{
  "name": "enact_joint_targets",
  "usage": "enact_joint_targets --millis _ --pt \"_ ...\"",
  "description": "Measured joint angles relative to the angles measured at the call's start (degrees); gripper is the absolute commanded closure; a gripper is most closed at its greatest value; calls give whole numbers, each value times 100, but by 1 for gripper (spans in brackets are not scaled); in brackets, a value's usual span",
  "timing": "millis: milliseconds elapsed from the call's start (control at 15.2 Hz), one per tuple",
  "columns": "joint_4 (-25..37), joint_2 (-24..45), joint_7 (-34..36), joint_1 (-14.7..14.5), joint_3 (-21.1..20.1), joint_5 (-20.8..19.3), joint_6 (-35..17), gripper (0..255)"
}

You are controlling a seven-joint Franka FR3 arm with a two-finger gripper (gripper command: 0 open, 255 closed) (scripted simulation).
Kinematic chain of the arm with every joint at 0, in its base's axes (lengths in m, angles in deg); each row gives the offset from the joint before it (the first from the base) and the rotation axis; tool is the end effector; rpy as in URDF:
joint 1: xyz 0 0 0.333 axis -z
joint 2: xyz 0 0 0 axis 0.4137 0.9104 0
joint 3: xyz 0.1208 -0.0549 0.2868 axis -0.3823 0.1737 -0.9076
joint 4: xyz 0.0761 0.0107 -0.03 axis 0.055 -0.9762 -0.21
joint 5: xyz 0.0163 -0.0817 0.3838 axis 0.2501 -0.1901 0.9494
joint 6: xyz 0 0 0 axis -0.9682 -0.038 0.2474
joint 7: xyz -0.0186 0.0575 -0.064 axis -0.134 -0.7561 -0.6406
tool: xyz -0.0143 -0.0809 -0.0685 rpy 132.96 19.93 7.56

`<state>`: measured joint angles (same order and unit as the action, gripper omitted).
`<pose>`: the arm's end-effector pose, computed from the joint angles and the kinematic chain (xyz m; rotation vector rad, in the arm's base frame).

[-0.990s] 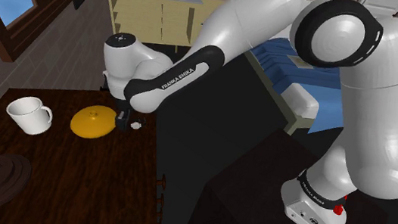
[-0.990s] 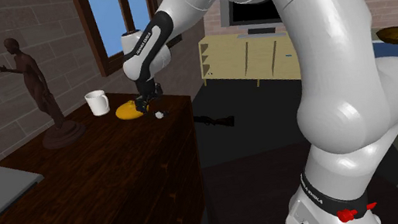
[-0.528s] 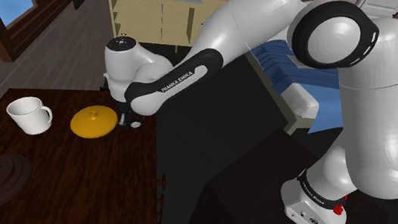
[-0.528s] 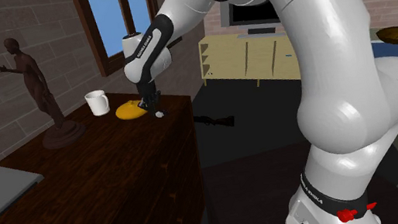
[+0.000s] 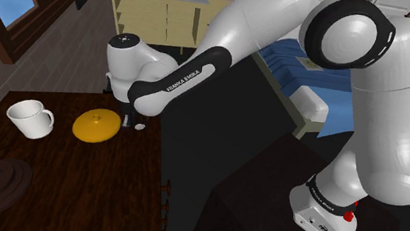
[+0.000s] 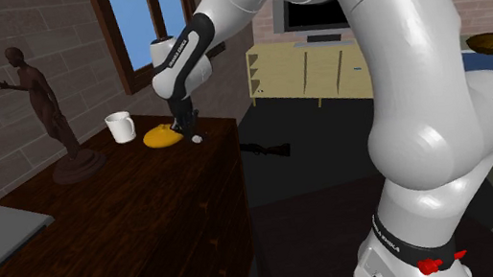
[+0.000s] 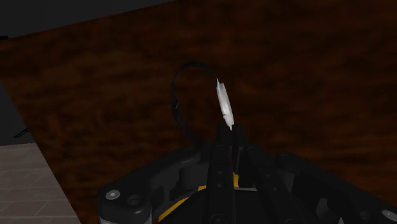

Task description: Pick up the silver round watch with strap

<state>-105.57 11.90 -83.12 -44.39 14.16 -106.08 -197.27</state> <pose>0.5675 0.3802 0.2391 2.8237 1.2353 0.1642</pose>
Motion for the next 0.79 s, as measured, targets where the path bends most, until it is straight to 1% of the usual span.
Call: enact_joint_targets --millis 792 --pt "81 -558 -183 104 -174 243 620 255"
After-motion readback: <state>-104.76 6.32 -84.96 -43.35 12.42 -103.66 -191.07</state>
